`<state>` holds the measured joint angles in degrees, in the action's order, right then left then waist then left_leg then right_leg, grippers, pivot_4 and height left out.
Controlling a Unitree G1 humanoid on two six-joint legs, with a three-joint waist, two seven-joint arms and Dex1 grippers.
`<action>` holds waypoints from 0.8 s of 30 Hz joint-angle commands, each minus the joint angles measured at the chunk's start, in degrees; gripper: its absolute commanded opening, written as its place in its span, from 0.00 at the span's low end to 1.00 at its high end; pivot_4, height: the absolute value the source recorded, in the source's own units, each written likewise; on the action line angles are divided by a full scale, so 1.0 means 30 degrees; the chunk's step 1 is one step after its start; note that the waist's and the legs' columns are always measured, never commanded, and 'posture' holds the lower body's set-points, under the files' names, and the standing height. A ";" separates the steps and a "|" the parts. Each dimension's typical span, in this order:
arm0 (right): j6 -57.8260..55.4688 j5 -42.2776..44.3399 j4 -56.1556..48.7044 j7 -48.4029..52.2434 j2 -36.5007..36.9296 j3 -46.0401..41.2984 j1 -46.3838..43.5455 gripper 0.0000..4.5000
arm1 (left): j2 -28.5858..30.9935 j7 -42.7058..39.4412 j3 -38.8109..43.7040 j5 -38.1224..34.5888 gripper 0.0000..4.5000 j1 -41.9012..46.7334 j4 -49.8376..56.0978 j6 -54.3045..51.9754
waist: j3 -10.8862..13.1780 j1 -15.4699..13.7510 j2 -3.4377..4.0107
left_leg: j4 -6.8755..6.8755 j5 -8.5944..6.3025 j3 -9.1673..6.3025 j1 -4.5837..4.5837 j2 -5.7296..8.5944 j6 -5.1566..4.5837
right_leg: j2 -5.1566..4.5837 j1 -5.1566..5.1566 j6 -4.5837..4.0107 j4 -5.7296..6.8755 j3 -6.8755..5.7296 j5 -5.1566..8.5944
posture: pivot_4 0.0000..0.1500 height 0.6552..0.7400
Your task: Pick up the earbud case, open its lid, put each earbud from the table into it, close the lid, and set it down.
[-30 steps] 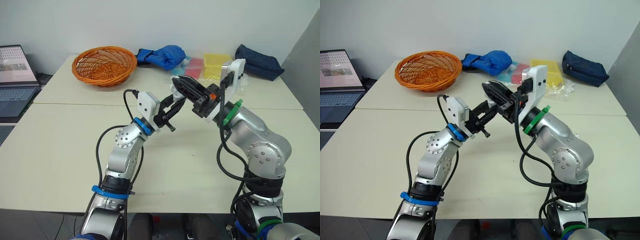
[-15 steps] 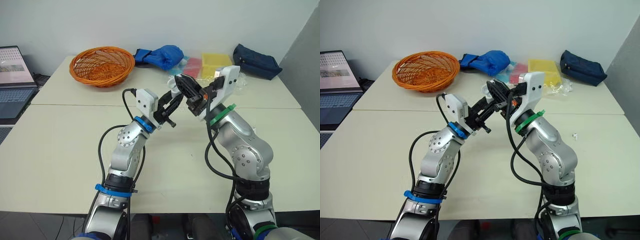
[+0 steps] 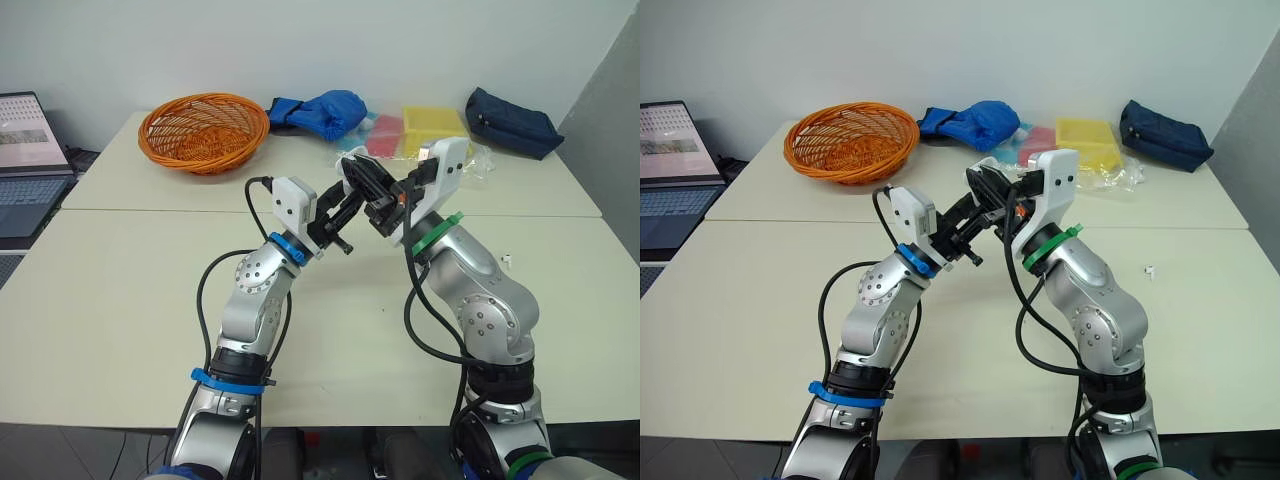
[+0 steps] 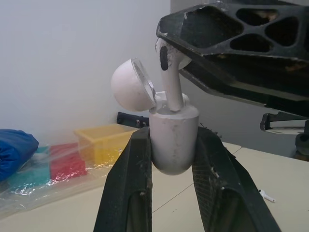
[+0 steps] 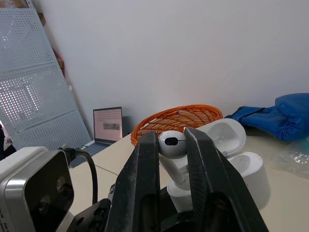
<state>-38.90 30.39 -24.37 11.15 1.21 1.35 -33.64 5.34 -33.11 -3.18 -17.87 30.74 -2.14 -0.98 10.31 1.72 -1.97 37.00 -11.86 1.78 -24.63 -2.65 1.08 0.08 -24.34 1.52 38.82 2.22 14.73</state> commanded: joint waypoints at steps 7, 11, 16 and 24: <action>-0.0023 0.0056 -0.0306 -0.0336 -0.0045 0.0023 0.0170 0.09 | -0.0142 0.0153 -0.0186 -0.0063 0.17 0.0203 0.1173 0.0095 | 0.0000 0.0001 0.0000 | 0.0000 0.0000 0.0002 -0.0001 0.0000 0.0000 | 0.0000 0.0000 0.0000 0.0000 0.0002 0.0000 | 1.00 1.00; -0.0028 0.0060 -0.0213 -0.0417 0.0002 0.0017 0.0193 0.09 | -0.0160 0.0216 -0.0225 -0.0097 0.17 0.0195 0.1233 0.0071 | 0.0000 0.0000 0.0000 | -0.0001 0.0000 -0.0002 0.0000 -0.0001 0.0000 | 0.0000 0.0000 0.0000 0.0000 -0.0002 0.0000 | 1.00 1.00; 0.0063 -0.0175 -0.0081 -0.0470 0.0170 0.0057 0.0170 0.29 | -0.0163 0.0322 -0.0259 -0.0191 0.17 0.0212 0.1303 -0.0025 | 0.0000 0.0000 0.0000 | 0.0000 0.0000 0.0001 -0.0001 0.0000 0.0000 | 0.0000 0.0000 0.0000 -0.0001 0.0003 0.0000 | 1.00 1.00; 0.0259 -0.0208 -0.0037 -0.0451 0.0286 -0.0035 0.0063 0.44 | -0.0149 0.0350 -0.0306 -0.0293 0.17 0.0199 0.1417 -0.0239 | 0.0000 0.0001 0.0000 | -0.0001 0.0000 0.0000 0.0000 0.0000 0.0000 | 0.0000 0.0000 0.0000 -0.0003 0.0001 0.0001 | 1.00 1.00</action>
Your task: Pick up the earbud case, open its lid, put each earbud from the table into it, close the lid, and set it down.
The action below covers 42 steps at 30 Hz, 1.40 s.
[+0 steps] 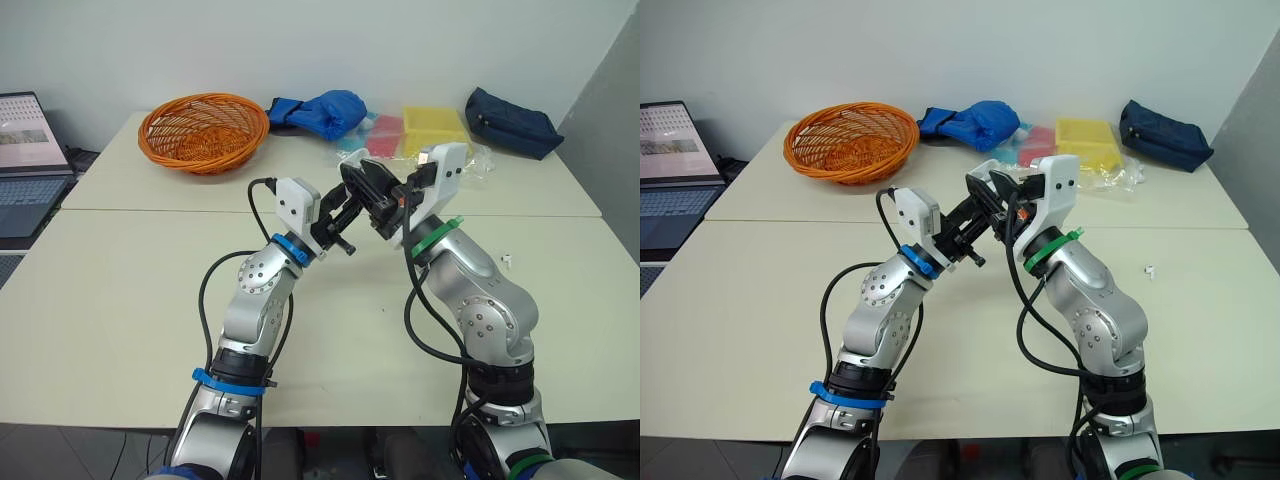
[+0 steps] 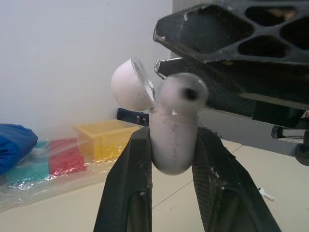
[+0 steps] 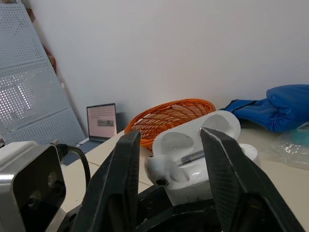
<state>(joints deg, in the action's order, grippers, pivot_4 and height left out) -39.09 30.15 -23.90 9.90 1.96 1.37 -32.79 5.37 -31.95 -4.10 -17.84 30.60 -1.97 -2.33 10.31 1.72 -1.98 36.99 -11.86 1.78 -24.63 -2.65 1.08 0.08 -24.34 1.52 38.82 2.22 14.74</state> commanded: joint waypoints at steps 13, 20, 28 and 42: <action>0.1019 -0.0368 -0.0662 0.1350 0.1558 -0.0048 -0.0473 0.44 | -0.0189 -0.0162 0.0011 -0.0410 0.17 0.0149 0.1316 -0.0197 | 0.0000 0.0001 0.0000 | -0.0006 0.0000 -0.0003 -0.0001 -0.0003 0.0000 | 0.0005 0.0000 -0.0001 -0.0009 -0.0003 0.0000 | 1.00 1.00; 0.0648 0.0597 -0.1445 0.1446 0.1504 -0.0412 -0.0694 0.44 | -0.0164 -0.0250 -0.0031 -0.0447 0.17 0.0051 0.1395 -0.0270 | 0.0000 0.0001 0.0000 | -0.0003 0.0000 0.0005 -0.0001 0.0002 0.0001 | 0.0000 0.0000 0.0000 -0.0012 0.0005 0.0001 | 1.00 1.00; 0.0326 0.1176 -0.2205 0.1736 0.2030 -0.0281 -0.0697 0.44 | -0.0118 -0.0348 -0.0005 -0.0401 0.17 0.0022 0.1414 -0.0327 | 0.0000 -0.0001 0.0000 | -0.0003 0.0000 0.0002 -0.0001 0.0000 0.0000 | 0.0001 0.0000 0.0000 -0.0011 0.0002 0.0001 | 1.00 1.00; 0.2504 -0.1607 -0.2403 0.4451 0.5470 0.1533 0.0402 0.30 | 0.0196 -0.0366 -0.0042 -0.0111 0.17 0.0042 0.1258 -0.0253 | 0.0000 0.0029 0.0000 | -0.0007 0.0000 -0.0006 0.0002 -0.0003 0.0000 | 0.0008 0.0004 0.0000 -0.0019 -0.0005 0.0002 | 1.00 1.00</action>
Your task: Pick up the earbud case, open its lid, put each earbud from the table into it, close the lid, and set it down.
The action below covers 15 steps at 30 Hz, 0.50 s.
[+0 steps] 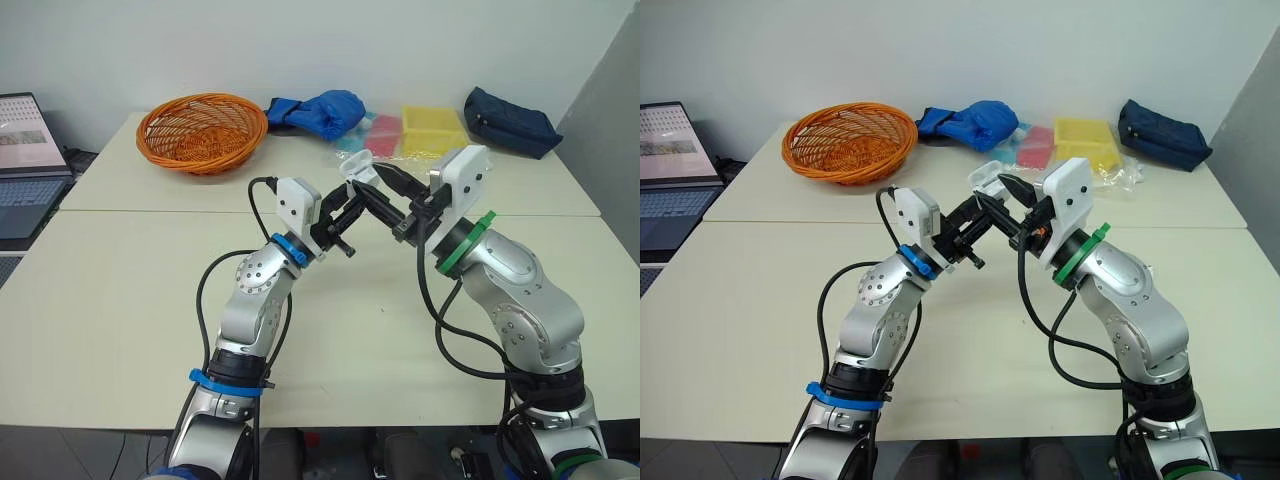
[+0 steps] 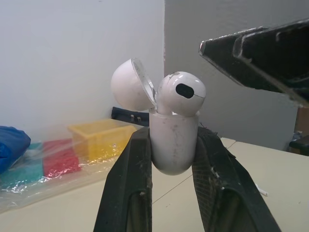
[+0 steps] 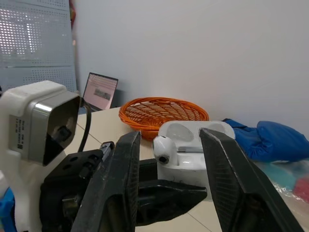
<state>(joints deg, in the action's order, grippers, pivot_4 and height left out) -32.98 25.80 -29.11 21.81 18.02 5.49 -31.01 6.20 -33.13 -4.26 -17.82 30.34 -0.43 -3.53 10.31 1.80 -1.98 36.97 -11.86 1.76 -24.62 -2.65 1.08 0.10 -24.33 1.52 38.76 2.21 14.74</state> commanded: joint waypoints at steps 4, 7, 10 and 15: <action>0.0644 -0.0598 -0.0395 0.0699 0.0114 0.0513 -0.0320 0.01 | -0.0021 0.0048 0.0016 -0.0068 0.17 0.0123 0.0702 0.0169 | 0.0000 -0.0017 0.0000 | 0.0005 0.0000 0.0008 -0.0001 0.0006 0.0000 | -0.0008 0.0001 0.0000 -0.0001 0.0006 0.0000 | 1.00 1.00; 0.0693 -0.0892 -0.0252 0.0798 -0.0019 0.0724 -0.0339 0.01 | 0.0004 0.0020 0.0004 -0.0089 0.17 0.0102 0.0726 0.0167 | 0.0000 -0.0017 0.0000 | 0.0006 0.0000 0.0011 -0.0001 0.0008 0.0000 | -0.0010 0.0002 0.0000 -0.0003 0.0006 0.0000 | 1.00 1.00; 0.0569 -0.1142 -0.0221 0.0764 -0.0126 0.1031 -0.0422 0.01 | 0.0002 0.0030 -0.0005 -0.0100 0.17 0.0091 0.0785 0.0139 | 0.0000 -0.0019 0.0000 | 0.0002 0.0000 0.0004 -0.0001 0.0004 0.0000 | -0.0007 0.0001 0.0000 -0.0003 0.0001 0.0000 | 1.00 1.00; 0.0186 -0.1660 0.0014 0.0634 -0.0227 0.1430 -0.0510 0.01 | 0.0003 0.0056 -0.0021 -0.0081 0.17 0.0109 0.0846 0.0132 | 0.0000 -0.0018 0.0000 | 0.0004 0.0000 0.0008 0.0000 0.0005 0.0000 | -0.0008 0.0001 0.0000 -0.0002 0.0006 -0.0001 | 1.00 1.00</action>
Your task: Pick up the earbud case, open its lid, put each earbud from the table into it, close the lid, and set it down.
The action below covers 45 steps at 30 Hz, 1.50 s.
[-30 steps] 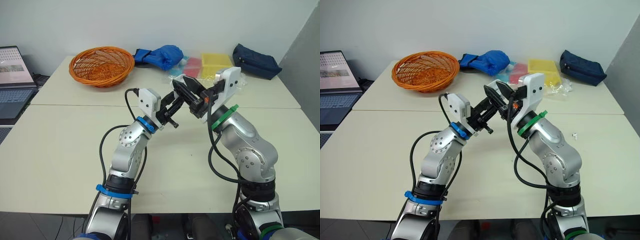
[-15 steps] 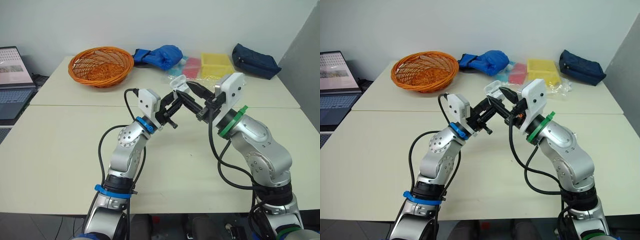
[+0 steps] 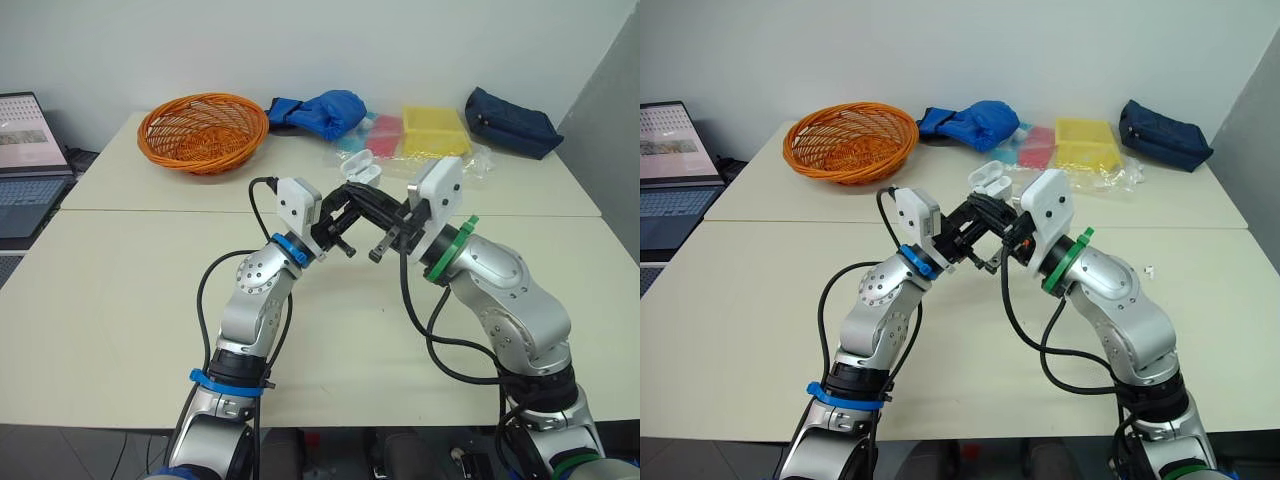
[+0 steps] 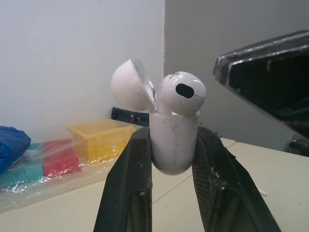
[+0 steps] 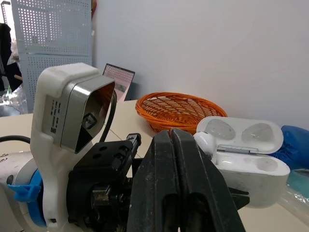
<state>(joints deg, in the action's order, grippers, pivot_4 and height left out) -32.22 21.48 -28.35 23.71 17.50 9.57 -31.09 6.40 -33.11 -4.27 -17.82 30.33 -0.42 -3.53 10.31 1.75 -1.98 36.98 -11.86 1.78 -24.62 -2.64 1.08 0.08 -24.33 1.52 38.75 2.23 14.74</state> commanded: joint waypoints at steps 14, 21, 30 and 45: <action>-0.1106 0.0286 -0.0084 -0.0957 -0.0952 -0.1306 -0.0592 0.01 | -0.0033 -0.0043 -0.0025 -0.0144 0.17 0.0123 0.0852 0.0145 | 0.0000 -0.0004 0.0000 | 0.0000 0.0000 -0.0002 0.0000 -0.0001 0.0000 | -0.0001 0.0001 -0.0001 0.0001 -0.0004 0.0000 | 1.00 1.00; -0.1287 0.0255 -0.0303 -0.0924 -0.0990 -0.1346 -0.0453 0.01 | -0.0056 -0.0101 -0.0049 -0.0199 0.17 0.0094 0.0904 0.0132 | 0.0000 -0.0004 0.0000 | 0.0000 0.0000 0.0000 -0.0001 0.0000 0.0000 | 0.0000 0.0000 -0.0001 0.0001 0.0000 0.0000 | 1.00 1.00; -0.1376 0.0248 -0.0511 -0.0489 -0.0932 -0.0849 -0.0457 0.01 | -0.0128 -0.0168 -0.0117 -0.0195 0.17 0.0160 0.0809 0.0173 | 0.0000 -0.0003 0.0000 | 0.0000 0.0000 -0.0001 0.0000 -0.0001 0.0000 | 0.0000 0.0000 -0.0001 0.0002 -0.0002 0.0000 | 1.00 1.00; -0.2019 0.1366 -0.2786 0.0650 0.1732 -0.2636 0.0691 0.27 | -0.0053 0.0076 0.0123 -0.0244 0.17 -0.0019 0.0904 -0.0052 | 0.0000 -0.0015 0.0000 | 0.0006 0.0000 0.0001 0.0004 0.0006 0.0000 | -0.0007 0.0013 0.0001 -0.0006 -0.0004 0.0000 | 1.00 1.00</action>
<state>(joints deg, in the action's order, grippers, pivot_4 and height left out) -38.26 24.92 -34.34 26.15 22.63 3.15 -28.01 6.51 -33.10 -4.15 -17.90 30.03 -0.34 -4.14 10.31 1.70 -1.98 37.00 -11.86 1.78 -24.57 -2.62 1.08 0.06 -24.27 1.52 38.76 2.22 14.74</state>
